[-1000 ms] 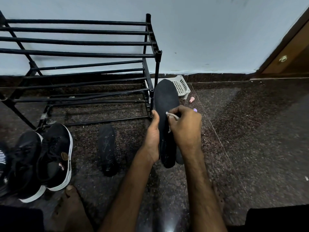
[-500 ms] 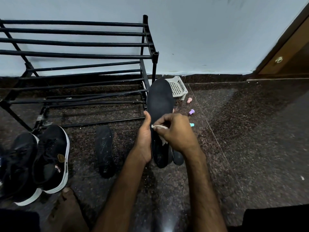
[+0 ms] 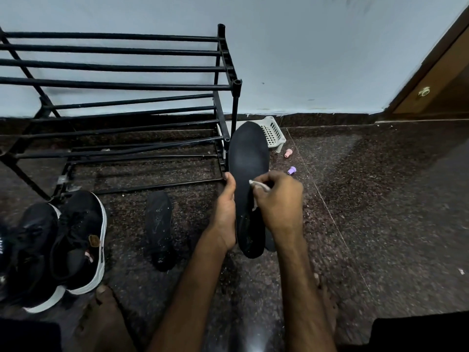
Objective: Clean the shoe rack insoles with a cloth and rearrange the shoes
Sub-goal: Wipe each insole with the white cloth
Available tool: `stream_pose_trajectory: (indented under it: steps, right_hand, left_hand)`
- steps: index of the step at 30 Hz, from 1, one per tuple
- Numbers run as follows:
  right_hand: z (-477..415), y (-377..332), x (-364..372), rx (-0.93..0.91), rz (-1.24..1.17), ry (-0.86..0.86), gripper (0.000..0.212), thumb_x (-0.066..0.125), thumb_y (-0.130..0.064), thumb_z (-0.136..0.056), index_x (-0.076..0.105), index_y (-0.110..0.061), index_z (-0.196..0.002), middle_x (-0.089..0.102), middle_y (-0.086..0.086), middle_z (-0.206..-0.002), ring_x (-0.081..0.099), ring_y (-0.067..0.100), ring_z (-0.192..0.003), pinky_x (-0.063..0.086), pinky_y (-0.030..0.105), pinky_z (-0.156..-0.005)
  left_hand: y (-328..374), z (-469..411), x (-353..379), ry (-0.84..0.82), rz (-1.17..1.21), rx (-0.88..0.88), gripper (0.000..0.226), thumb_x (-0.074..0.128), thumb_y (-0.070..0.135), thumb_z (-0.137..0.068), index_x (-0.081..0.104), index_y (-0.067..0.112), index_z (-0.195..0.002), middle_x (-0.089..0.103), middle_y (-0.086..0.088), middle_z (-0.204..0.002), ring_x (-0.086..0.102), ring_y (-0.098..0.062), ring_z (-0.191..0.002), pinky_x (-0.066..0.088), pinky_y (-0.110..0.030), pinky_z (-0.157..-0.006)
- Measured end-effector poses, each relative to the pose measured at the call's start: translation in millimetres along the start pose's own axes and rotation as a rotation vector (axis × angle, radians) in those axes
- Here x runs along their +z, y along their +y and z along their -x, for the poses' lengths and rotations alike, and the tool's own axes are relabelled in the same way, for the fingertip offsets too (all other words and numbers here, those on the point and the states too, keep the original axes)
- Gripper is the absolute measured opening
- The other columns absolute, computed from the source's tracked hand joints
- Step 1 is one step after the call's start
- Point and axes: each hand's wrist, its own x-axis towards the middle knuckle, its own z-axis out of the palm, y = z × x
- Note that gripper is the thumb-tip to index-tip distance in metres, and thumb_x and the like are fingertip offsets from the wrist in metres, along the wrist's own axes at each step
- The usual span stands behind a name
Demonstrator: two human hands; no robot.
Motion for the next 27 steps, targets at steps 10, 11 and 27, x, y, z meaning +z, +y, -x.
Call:
stream_pose_trajectory:
  steps: [10,11,27]
  right_hand:
    - [-7.2,2.1,-5.5,-0.015,0.026,-0.037,0.003,0.076,-0.020,-0.080,0.076,-0.018,-0.082,0.073,-0.004,-0.080,0.068,0.011,-0.074,0.058,0.033,-0.076]
    - [-7.3,4.5,-6.8,-0.025,0.041,0.045,0.003,0.075,-0.018,-0.082,0.076,-0.016,-0.085,0.073,-0.003,-0.082,0.068,0.013,-0.075,0.058,0.034,-0.077]
    - [-6.6,7.5,-6.5,-0.046,0.018,-0.360,0.007,0.081,-0.024,-0.077,0.076,-0.019,-0.076,0.074,-0.007,-0.074,0.068,0.006,-0.071,0.057,0.028,-0.073]
  left_hand:
    - [-2.3,1.2,1.1,-0.020,-0.013,-0.002,0.077,0.027,0.067,-0.096,0.076,0.008,-0.104,0.074,-0.013,-0.102,0.071,-0.024,-0.095,0.056,-0.035,-0.084]
    - [-3.6,1.0,2.3,-0.012,-0.025,-0.006,0.075,0.027,0.065,-0.096,0.074,0.008,-0.107,0.074,-0.012,-0.102,0.071,-0.023,-0.094,0.056,-0.035,-0.085]
    - [-8.0,-3.0,-2.3,0.085,-0.016,0.055,0.076,0.027,0.063,-0.098,0.081,0.011,-0.087,0.075,-0.013,-0.101,0.073,-0.024,-0.092,0.059,-0.034,-0.081]
